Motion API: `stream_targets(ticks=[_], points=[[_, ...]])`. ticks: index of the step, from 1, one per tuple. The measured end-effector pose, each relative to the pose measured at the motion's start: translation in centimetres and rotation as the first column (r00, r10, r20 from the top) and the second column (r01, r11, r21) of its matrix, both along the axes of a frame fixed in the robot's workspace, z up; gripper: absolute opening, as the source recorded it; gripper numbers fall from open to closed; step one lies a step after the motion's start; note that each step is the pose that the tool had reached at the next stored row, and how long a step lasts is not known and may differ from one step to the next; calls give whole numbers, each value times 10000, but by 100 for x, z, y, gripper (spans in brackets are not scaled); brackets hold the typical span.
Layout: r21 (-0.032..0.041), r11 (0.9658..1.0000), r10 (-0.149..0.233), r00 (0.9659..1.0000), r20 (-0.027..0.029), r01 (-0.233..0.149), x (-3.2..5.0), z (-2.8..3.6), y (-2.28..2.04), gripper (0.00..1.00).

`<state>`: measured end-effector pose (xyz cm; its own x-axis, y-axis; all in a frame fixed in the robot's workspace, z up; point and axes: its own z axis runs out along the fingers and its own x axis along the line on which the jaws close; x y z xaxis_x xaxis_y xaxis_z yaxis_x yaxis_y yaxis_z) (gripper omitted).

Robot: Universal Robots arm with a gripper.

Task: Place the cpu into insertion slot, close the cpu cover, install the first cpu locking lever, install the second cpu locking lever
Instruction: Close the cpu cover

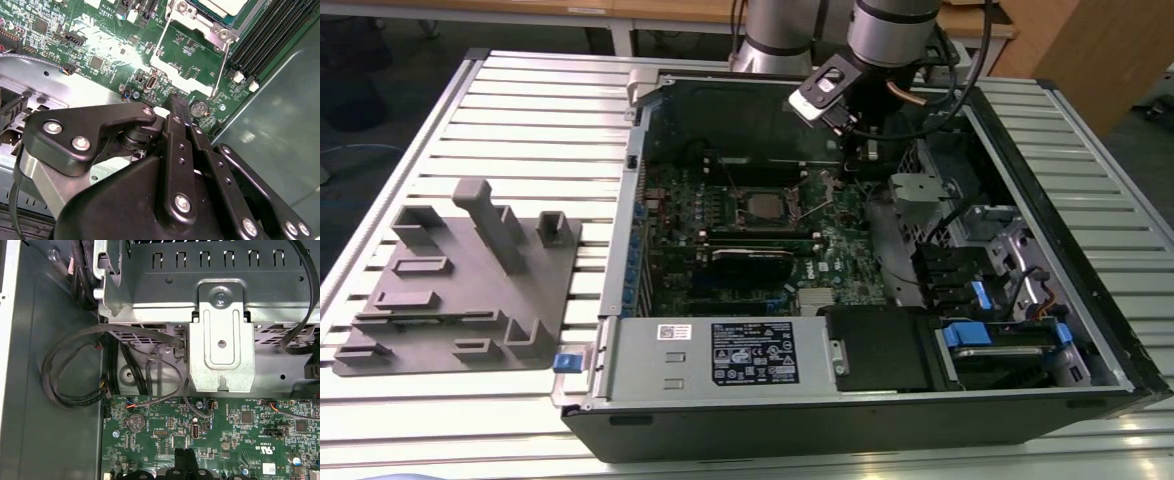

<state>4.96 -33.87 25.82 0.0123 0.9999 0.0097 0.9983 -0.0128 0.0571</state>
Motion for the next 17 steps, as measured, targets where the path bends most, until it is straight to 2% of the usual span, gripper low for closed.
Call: stream_targets(ticks=[11,17], points=[[1,10000,0,10000,0,0,7,-49,0,11],[1,10000,0,10000,1,0,8,-128,0,11]])
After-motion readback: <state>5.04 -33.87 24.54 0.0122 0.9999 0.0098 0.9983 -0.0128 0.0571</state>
